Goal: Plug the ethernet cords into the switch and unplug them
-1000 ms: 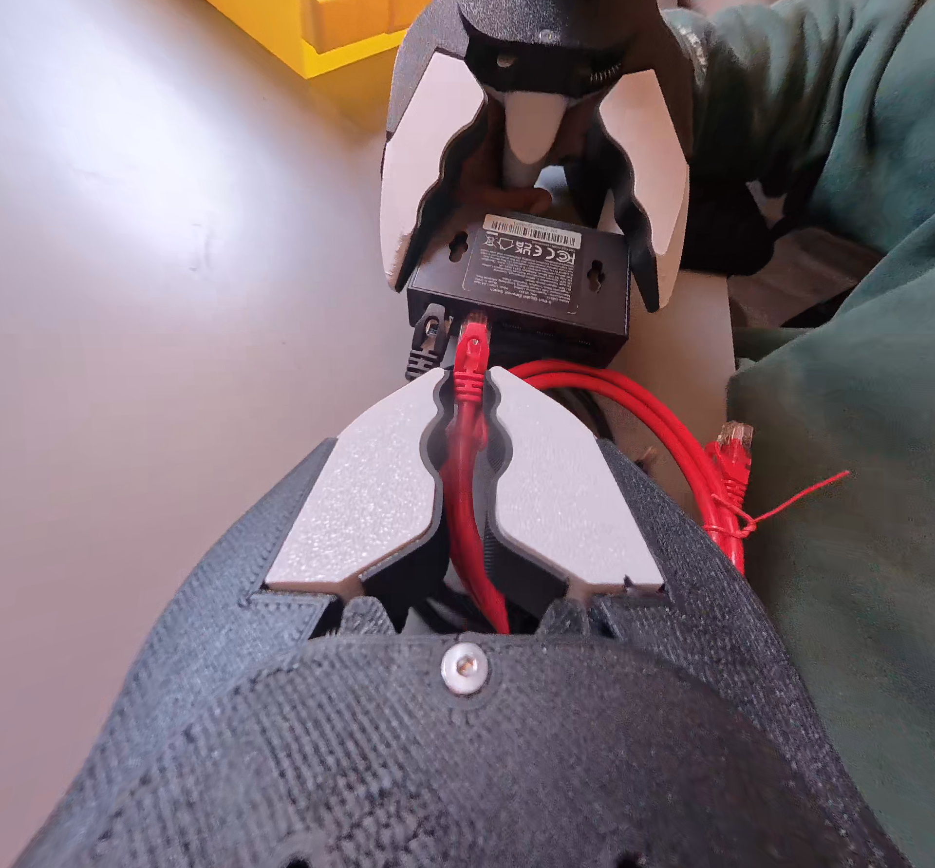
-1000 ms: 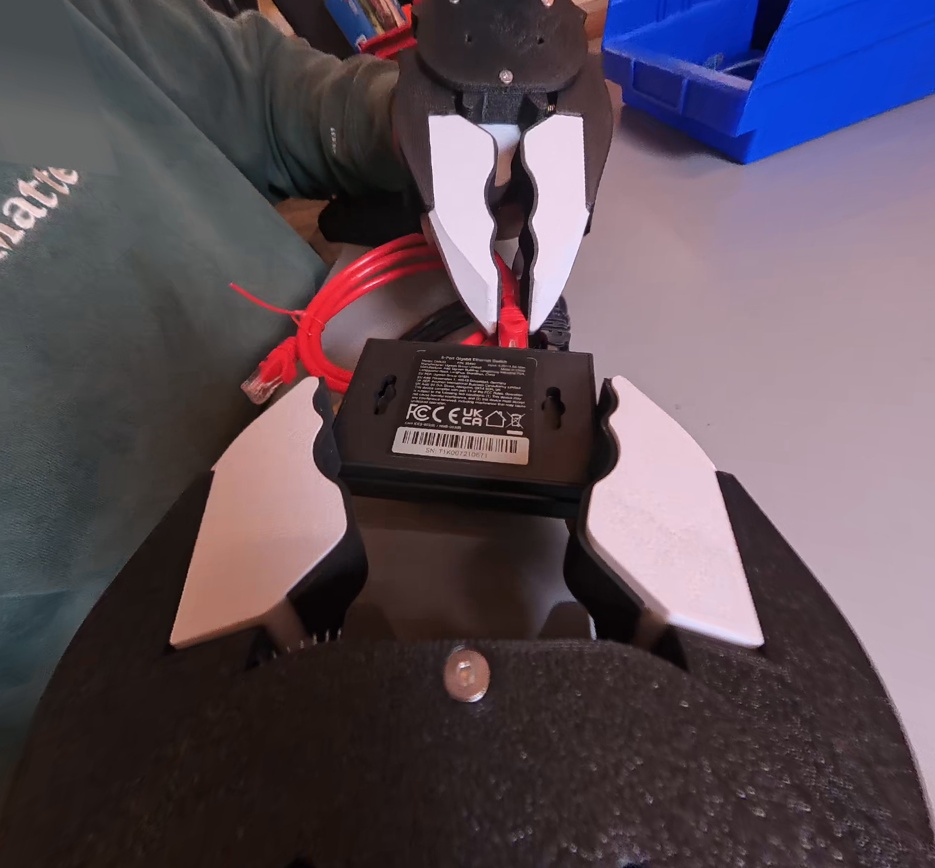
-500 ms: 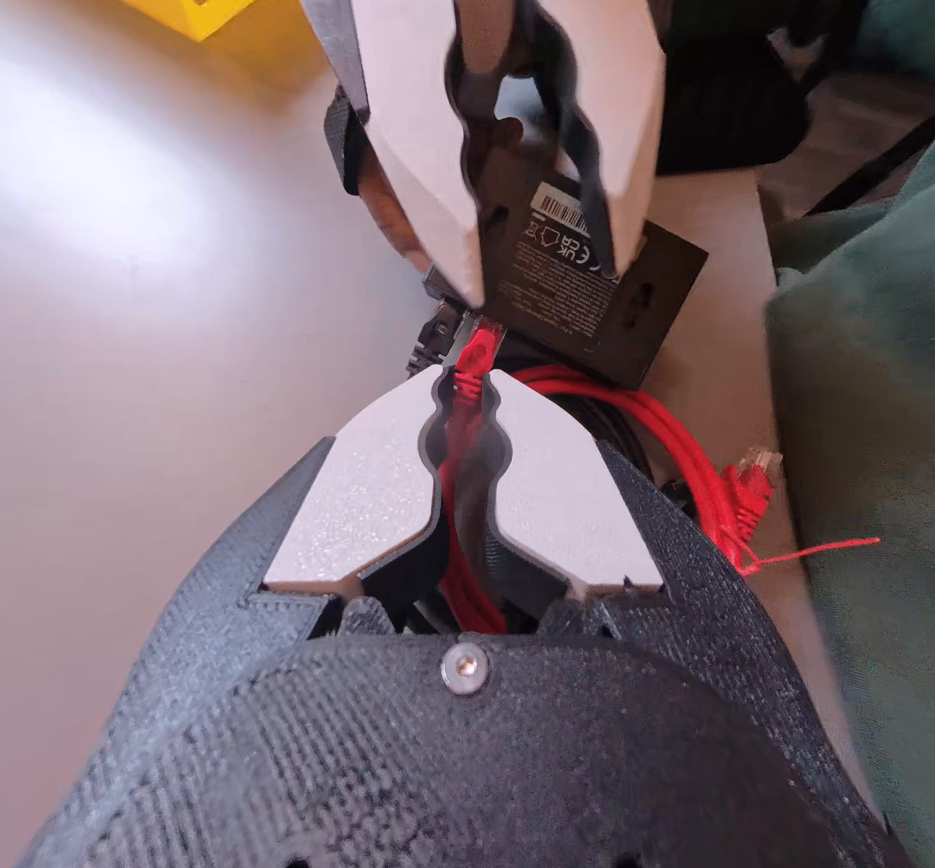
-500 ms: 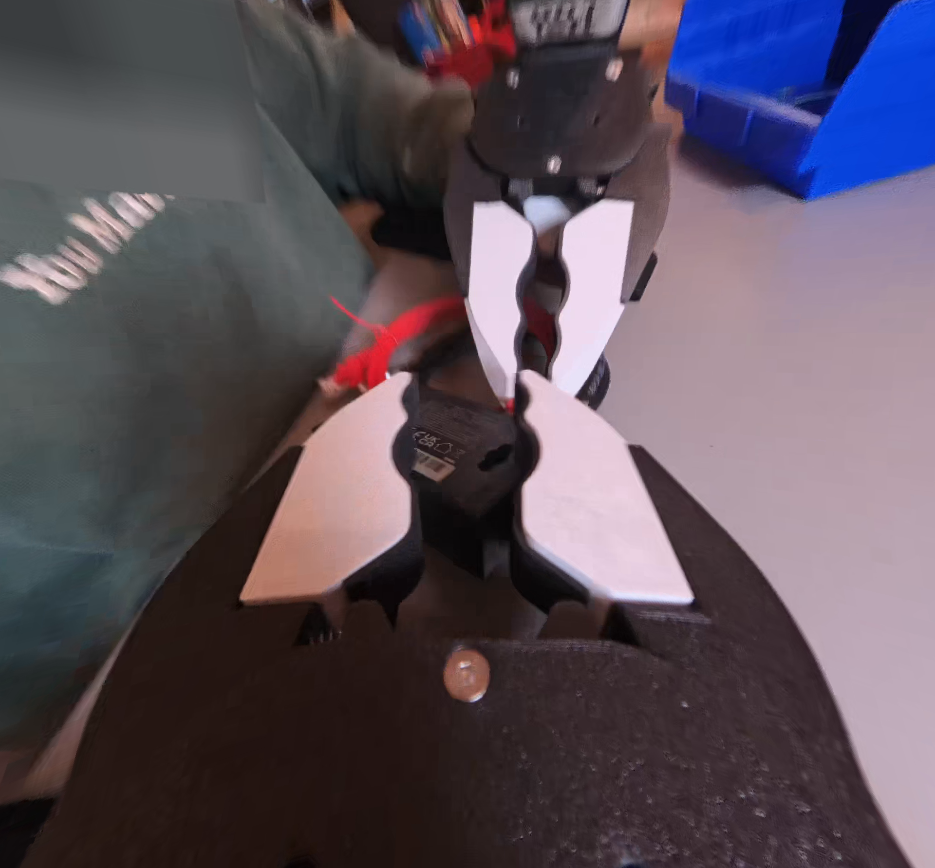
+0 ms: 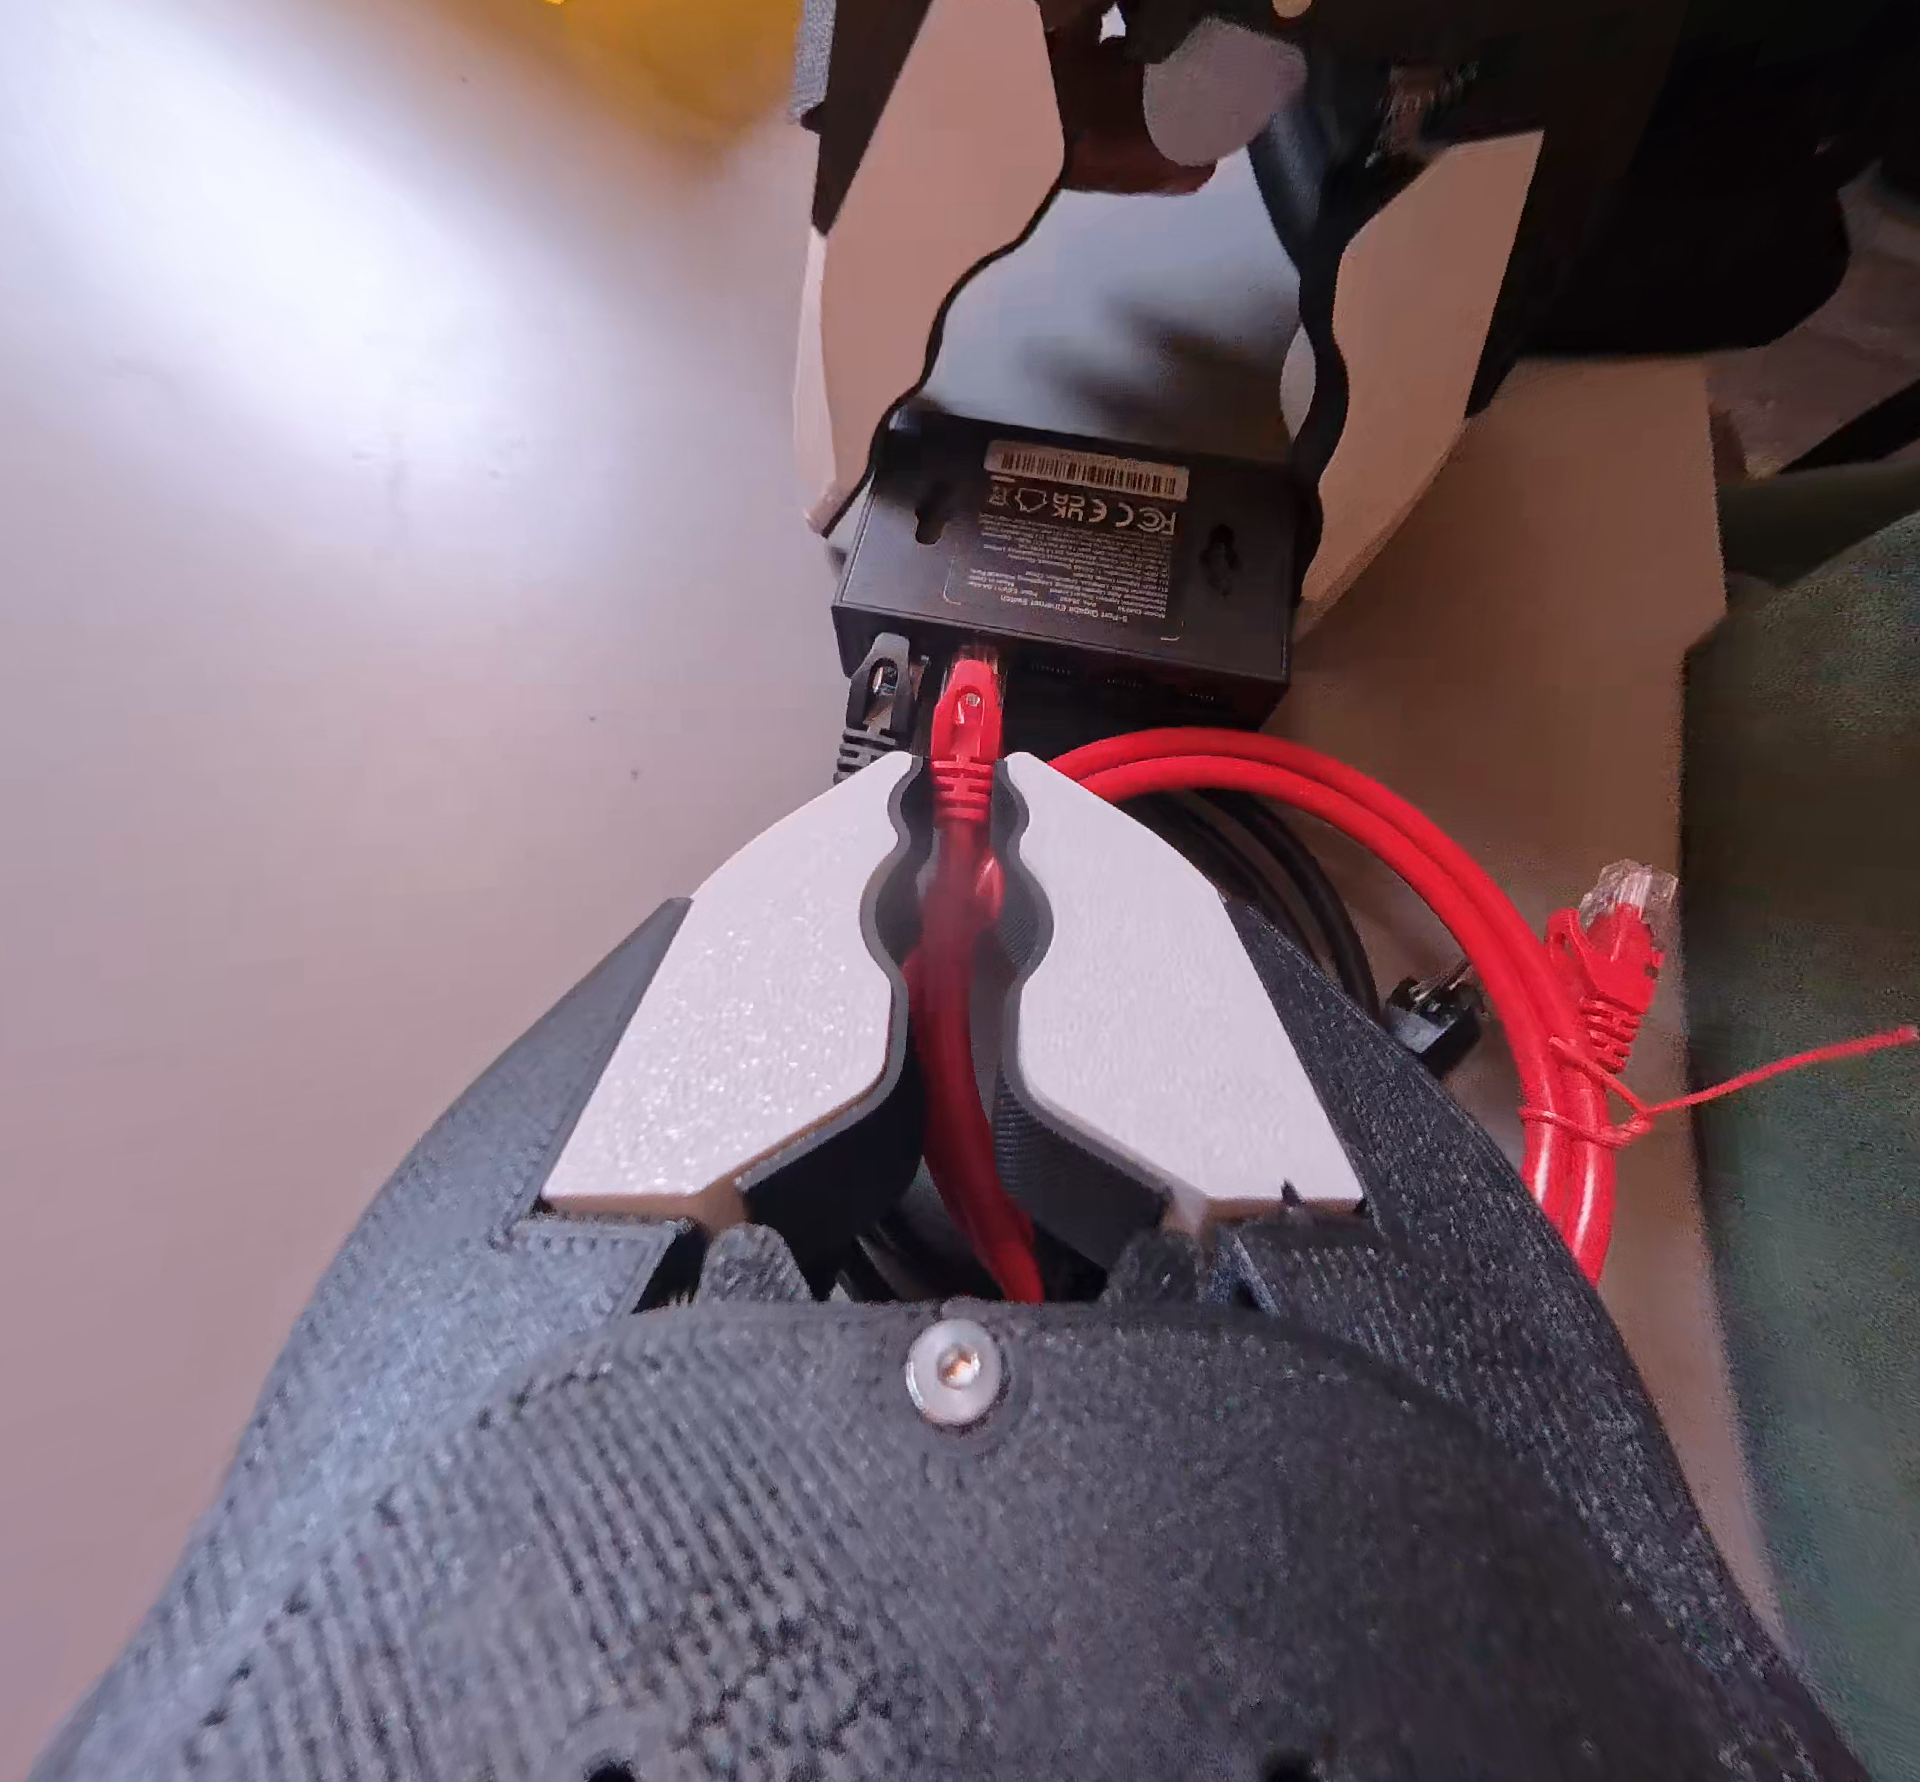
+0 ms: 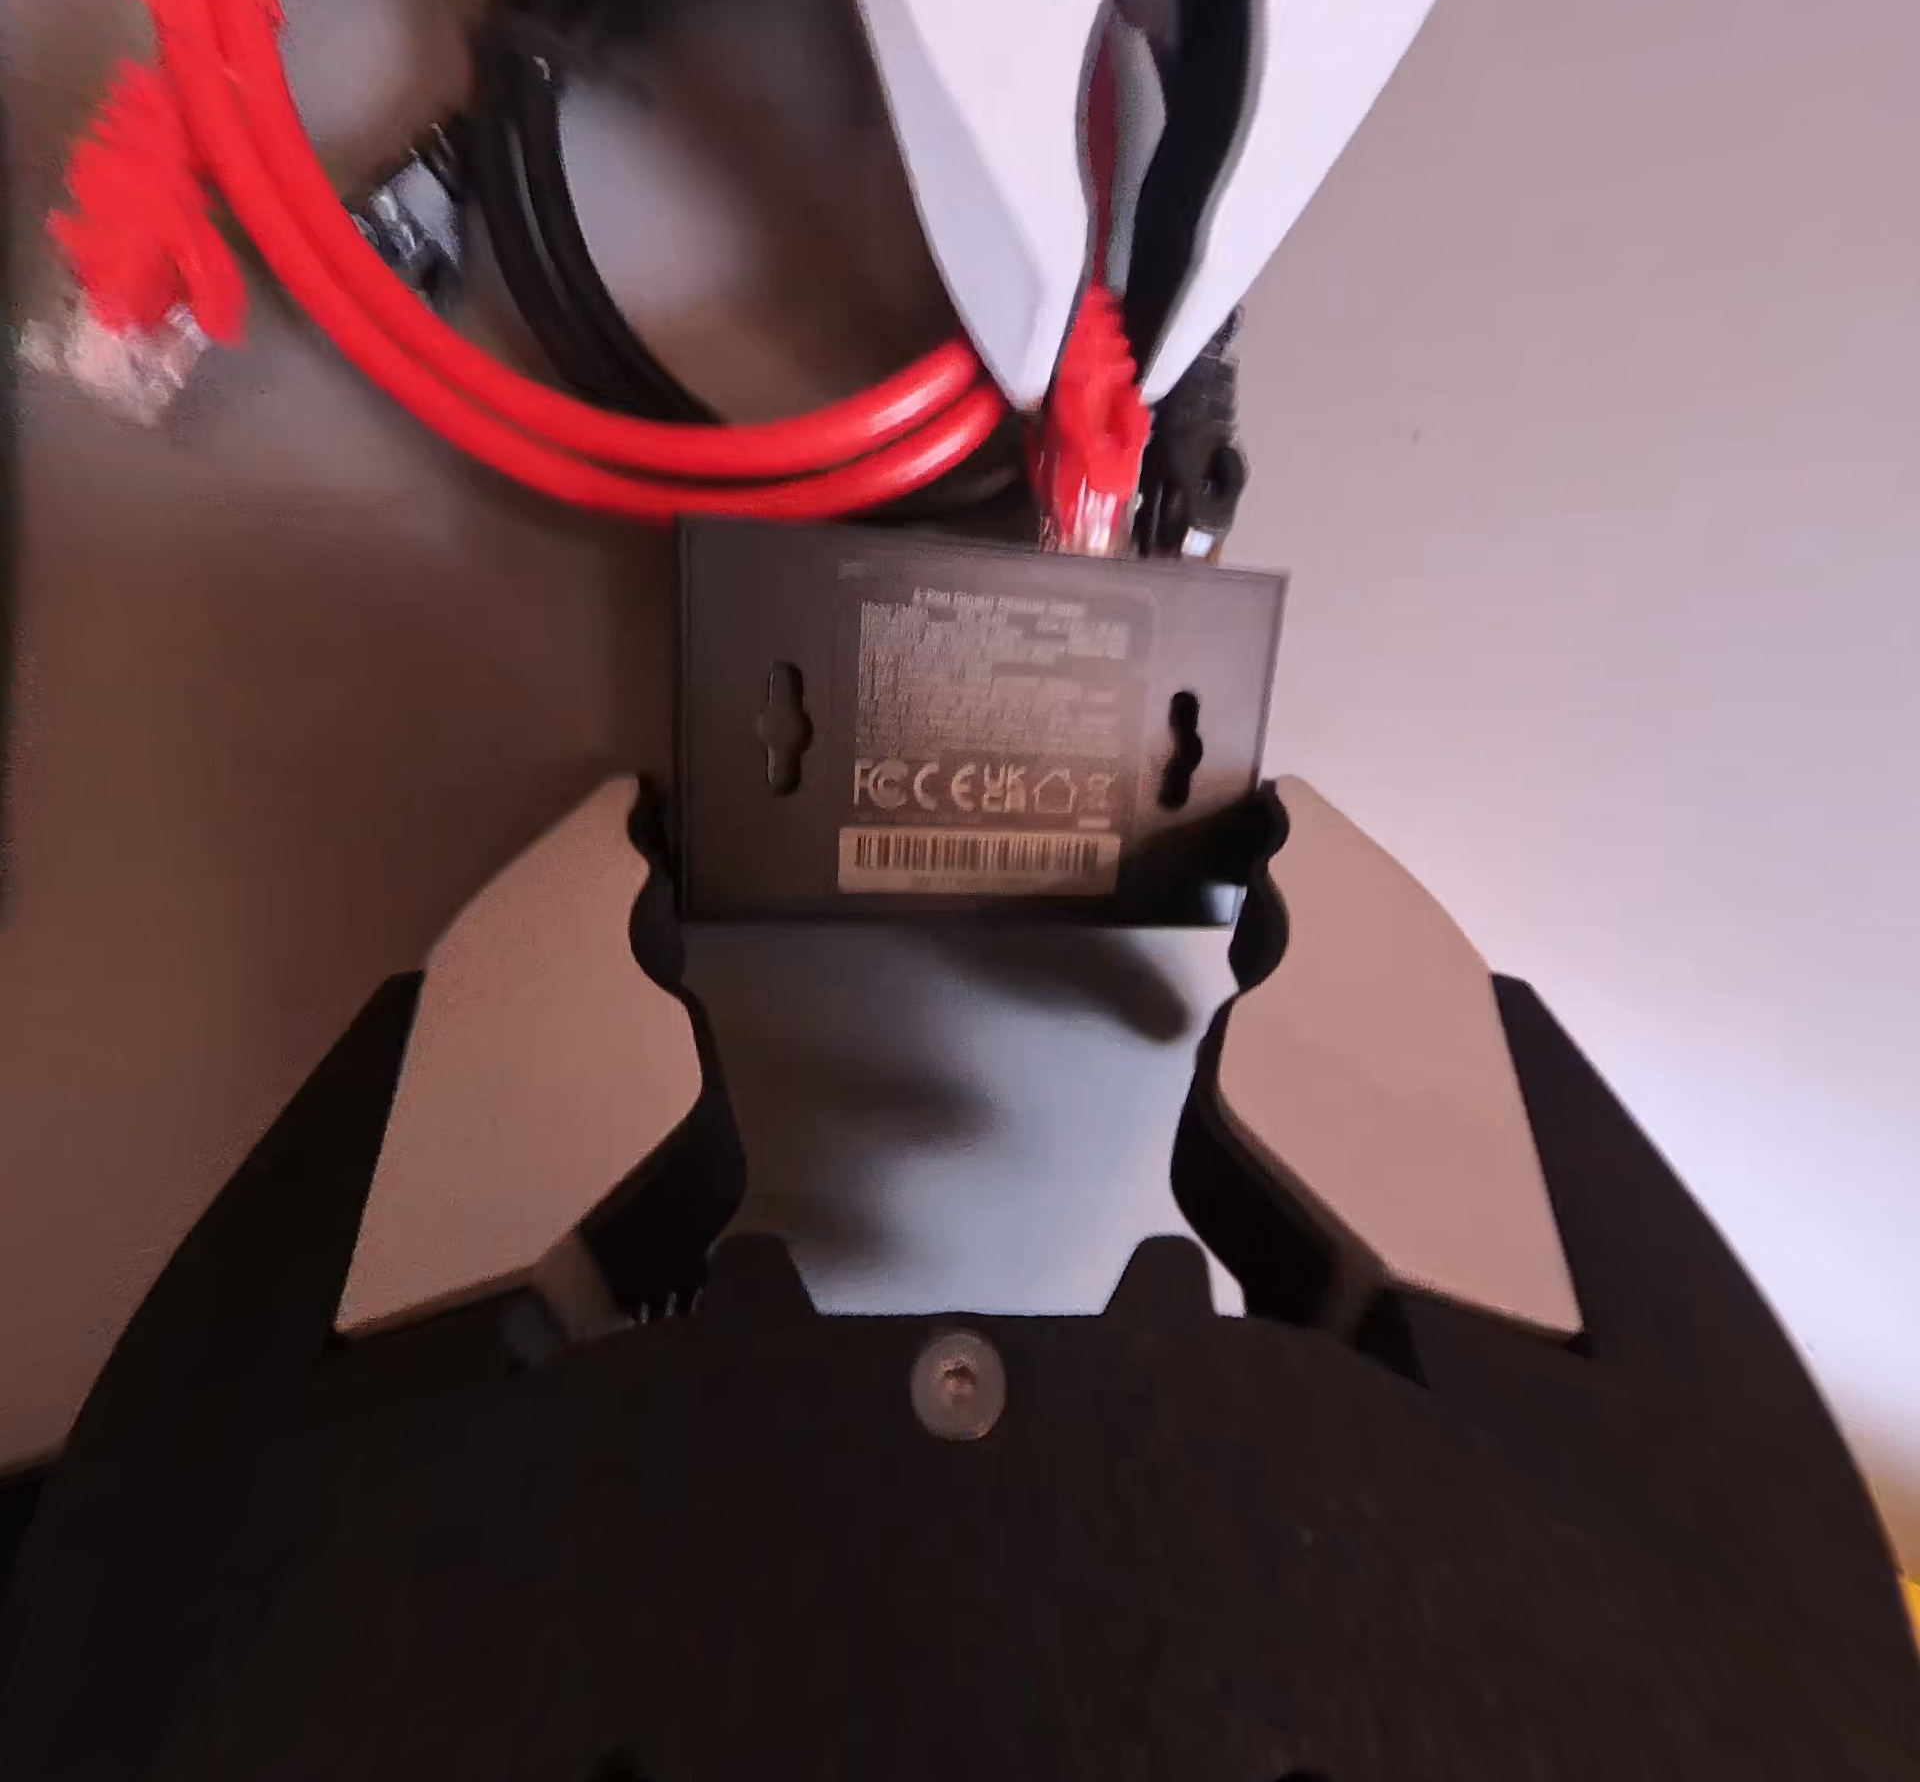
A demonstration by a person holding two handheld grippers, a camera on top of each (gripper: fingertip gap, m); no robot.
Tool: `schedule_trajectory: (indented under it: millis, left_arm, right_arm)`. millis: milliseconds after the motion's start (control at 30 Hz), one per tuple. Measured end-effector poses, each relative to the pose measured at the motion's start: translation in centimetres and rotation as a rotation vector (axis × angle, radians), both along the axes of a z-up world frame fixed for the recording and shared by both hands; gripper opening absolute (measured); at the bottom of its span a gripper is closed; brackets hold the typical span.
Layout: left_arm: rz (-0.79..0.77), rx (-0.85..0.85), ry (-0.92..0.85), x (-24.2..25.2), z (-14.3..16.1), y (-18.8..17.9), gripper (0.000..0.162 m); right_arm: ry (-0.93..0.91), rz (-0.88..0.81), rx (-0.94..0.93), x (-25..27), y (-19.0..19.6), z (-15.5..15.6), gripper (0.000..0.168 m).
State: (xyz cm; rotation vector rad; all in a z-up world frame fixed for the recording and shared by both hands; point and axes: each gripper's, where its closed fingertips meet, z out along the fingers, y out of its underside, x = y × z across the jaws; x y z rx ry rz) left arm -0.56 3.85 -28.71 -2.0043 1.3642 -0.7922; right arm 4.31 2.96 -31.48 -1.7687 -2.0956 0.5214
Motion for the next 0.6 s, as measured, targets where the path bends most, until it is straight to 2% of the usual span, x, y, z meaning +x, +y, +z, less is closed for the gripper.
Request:
schedule_trajectory:
  millis: [33, 200, 600]
  left_arm:
    - [-0.006, 0.016, 0.011, -0.1, -0.2, 0.0, 0.011]
    - [-0.017, 0.036, 0.036, -0.6, 0.0, -0.2, 0.011]
    - [-0.029, 0.055, 0.034, -0.4, -0.8, -0.2, 0.010]
  right_arm:
    - [0.000, 0.014, 0.006, -0.1, 0.0, 0.0, 0.105]
    - [0.089, 0.070, 0.018, -1.1, 0.0, 0.2, 0.103]
    - [0.129, 0.083, -0.031, -1.4, 0.0, 0.2, 0.103]
